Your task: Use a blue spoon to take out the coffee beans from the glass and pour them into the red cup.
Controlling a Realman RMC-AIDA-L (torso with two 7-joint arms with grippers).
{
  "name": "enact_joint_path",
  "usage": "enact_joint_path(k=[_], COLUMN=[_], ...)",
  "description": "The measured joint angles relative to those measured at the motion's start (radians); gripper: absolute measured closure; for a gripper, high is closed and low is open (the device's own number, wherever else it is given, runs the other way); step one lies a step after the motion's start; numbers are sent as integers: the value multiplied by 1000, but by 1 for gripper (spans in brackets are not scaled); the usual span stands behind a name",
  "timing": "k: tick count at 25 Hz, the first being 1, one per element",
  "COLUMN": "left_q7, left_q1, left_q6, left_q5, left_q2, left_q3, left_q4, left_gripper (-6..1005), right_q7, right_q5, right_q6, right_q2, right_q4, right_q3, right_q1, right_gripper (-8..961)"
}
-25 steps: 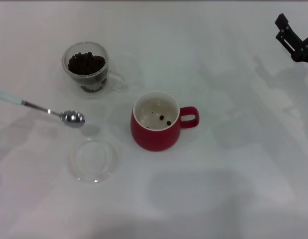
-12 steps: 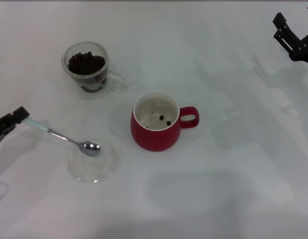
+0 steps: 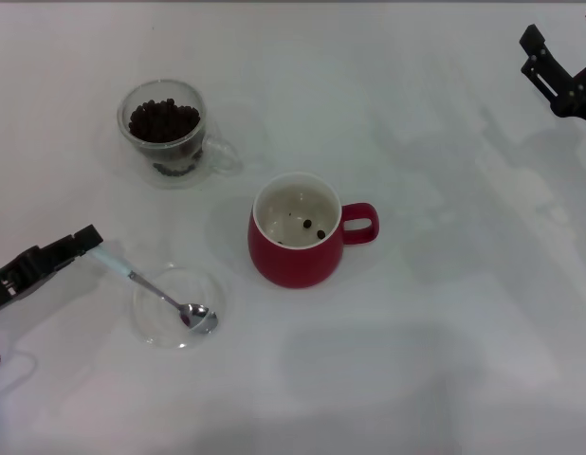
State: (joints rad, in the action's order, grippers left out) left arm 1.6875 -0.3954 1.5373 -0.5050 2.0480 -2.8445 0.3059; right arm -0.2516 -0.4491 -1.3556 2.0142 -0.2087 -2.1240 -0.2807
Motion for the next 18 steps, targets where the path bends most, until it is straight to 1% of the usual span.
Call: enact_joint_path(k=[6,9,12,17,18], left_q7=[-43,-89,-215,-411,-479], left_q1=[-16,-18,-11,41,56], left_q6=[-4,-7,-12,-29,-38], left_q5=[27,23,-33,-226,-276], left_q2=[9,14,18,23,25], left_q3=[-1,0,5,11,11], left_q4=[-1,-1,-1,-1,-3], left_gripper=[876,813,750,516,486], right_q7=[0,0,0,0,0], right_q5=[-1,-1,-2,-3,-3], right_q6=[-1,-1,-1,0,1], right_q2=[0,-1,-1,-2,-2], right_q4=[2,3,6,11,11], right_q3=[3,4,4,6,6], right_q1=[1,3,4,6,7], right_gripper=[81,81,80,79,79])
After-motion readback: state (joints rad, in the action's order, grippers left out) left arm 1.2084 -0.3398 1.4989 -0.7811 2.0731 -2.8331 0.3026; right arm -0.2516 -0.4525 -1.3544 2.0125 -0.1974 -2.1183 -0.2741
